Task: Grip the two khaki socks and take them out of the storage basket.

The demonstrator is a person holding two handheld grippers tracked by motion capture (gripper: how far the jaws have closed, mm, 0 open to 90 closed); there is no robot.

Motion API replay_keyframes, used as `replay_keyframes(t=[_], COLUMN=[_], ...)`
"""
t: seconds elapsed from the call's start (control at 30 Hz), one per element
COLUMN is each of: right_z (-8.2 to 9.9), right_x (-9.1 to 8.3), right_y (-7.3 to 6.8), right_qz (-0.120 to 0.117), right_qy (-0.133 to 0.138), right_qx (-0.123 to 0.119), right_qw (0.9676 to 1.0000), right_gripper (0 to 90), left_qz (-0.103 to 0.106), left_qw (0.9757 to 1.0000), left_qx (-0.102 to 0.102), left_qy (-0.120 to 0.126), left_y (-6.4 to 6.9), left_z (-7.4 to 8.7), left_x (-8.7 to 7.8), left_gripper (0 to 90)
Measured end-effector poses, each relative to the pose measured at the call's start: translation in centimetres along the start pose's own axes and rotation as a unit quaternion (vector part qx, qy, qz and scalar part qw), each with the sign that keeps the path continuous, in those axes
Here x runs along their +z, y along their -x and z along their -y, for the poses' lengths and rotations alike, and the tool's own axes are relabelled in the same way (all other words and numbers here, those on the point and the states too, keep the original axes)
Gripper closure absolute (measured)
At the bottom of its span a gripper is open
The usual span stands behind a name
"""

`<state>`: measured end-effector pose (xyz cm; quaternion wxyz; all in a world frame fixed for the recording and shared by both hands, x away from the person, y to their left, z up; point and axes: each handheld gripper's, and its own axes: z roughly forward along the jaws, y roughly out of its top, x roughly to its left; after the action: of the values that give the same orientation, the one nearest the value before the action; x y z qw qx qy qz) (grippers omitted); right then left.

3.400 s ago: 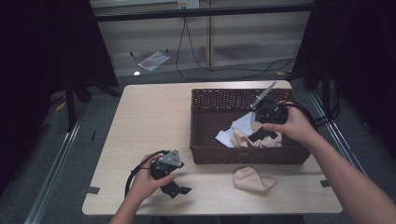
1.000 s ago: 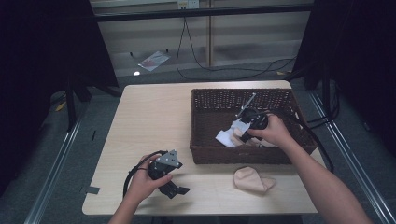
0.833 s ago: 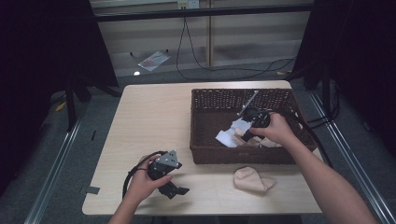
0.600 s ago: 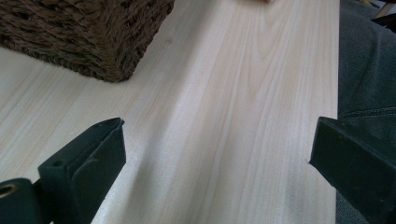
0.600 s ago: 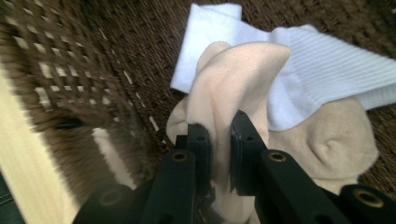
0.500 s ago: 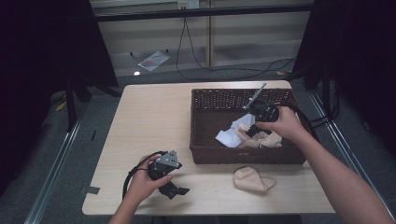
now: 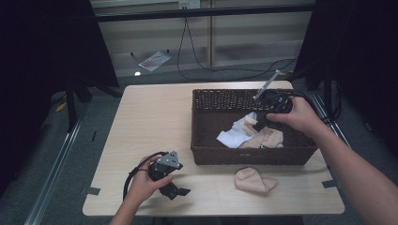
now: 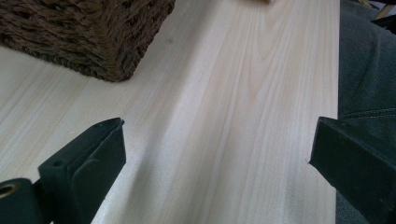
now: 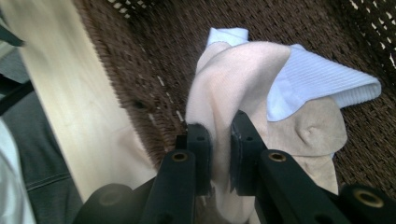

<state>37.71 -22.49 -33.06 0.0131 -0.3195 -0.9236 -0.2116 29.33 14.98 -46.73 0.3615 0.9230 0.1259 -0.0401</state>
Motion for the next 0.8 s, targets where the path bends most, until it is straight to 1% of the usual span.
replay_keyframes(t=[0.03,0.07,0.1,0.13,0.17,0.2,0.3,0.33,0.37,0.43,0.47,0.63,0.7,0.8], right_z=[0.0,0.0,0.1,0.1,0.2,0.2,0.3,0.4,0.4,0.5,0.5,0.9,1.1,1.4], right_x=[-0.4,-0.7,-1.1,-1.4,-1.8,-2.1,-3.1,-3.3,-3.6,-4.0,-4.2,-4.7,-5.1,-5.5], right_y=[0.0,0.0,-0.1,0.0,-0.1,-0.2,-0.5,-0.6,-0.7,-1.0,-1.1,-1.7,-1.9,-2.5], right_qz=[-0.003,-0.004,-0.003,-0.002,-0.003,-0.006,-0.012,-0.013,-0.015,-0.018,-0.02,-0.026,-0.036,-0.043], right_qy=[0.001,0.005,0.004,0.002,0.005,0.008,0.01,0.01,0.011,0.012,0.015,0.015,0.022,0.025], right_qx=[-0.003,0.001,0.001,-0.005,-0.001,-0.002,-0.006,-0.01,-0.009,-0.014,-0.016,-0.025,-0.032,-0.039], right_qw=[1.0,1.0,1.0,1.0,1.0,1.0,0.9999,0.9998,0.9998,0.9997,0.9995,0.9992,0.9986,0.998], right_gripper=[81.7,81.7,81.7,81.7,81.7,81.7,81.7,81.7,81.6,81.6,81.6,81.4,81.4,81.4], left_qz=[0.0,0.001,0.0,0.0,0.0,-0.012,-0.013,-0.001,-0.001,0.001,0.001,0.002,0.003,0.002], left_qw=[1.0,1.0,1.0,1.0,1.0,0.9999,0.9998,1.0,1.0,1.0,1.0,1.0,1.0,1.0], left_qx=[0.001,0.003,0.002,0.003,0.002,0.006,0.005,0.002,0.001,0.003,0.003,0.004,0.003,-0.001], left_qy=[-0.001,-0.002,0.001,0.001,0.005,-0.01,-0.011,0.003,0.005,0.0,0.001,-0.003,-0.002,-0.001], left_y=[0.0,-0.1,-0.1,-0.1,-0.1,0.0,0.0,-0.1,-0.1,-0.1,-0.1,-0.1,-0.1,0.0], left_z=[0.0,0.0,0.0,0.0,0.1,-0.1,-0.1,0.0,0.1,0.0,0.0,0.0,0.0,0.0], left_x=[0.0,0.0,0.1,0.1,0.1,-0.1,-0.1,0.1,0.1,0.1,0.1,0.0,0.0,0.0], left_gripper=[3.2,3.2,3.2,3.2,3.2,3.2,3.2,3.2,3.2,3.2,3.2,3.2,3.2,3.2])
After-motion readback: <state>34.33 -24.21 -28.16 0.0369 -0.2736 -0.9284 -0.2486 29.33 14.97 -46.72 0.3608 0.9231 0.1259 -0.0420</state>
